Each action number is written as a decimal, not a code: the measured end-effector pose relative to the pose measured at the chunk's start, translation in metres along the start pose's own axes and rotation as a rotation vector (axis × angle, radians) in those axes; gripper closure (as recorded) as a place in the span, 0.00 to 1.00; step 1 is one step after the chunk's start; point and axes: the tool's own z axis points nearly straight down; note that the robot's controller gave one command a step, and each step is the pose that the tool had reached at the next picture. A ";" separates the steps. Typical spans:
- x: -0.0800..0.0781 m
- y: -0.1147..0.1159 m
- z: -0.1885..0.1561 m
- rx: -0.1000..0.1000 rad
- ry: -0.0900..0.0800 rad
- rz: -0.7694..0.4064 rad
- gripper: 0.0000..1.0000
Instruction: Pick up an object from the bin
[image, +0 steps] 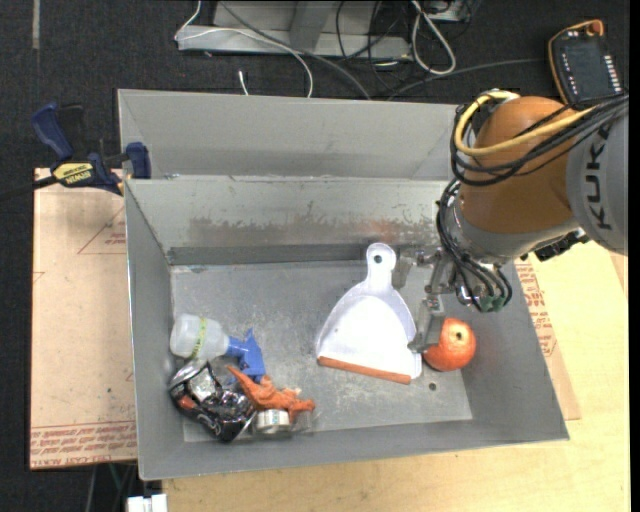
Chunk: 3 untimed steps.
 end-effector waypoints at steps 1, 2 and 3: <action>-0.001 0.000 -0.005 0.001 -0.008 -0.001 0.00; -0.042 -0.006 0.073 0.001 -0.010 -0.262 0.00; -0.062 0.010 0.053 0.000 -0.013 -0.179 0.00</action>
Offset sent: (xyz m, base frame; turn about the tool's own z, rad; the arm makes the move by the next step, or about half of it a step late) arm 0.0739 -0.0113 -0.1427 -0.4837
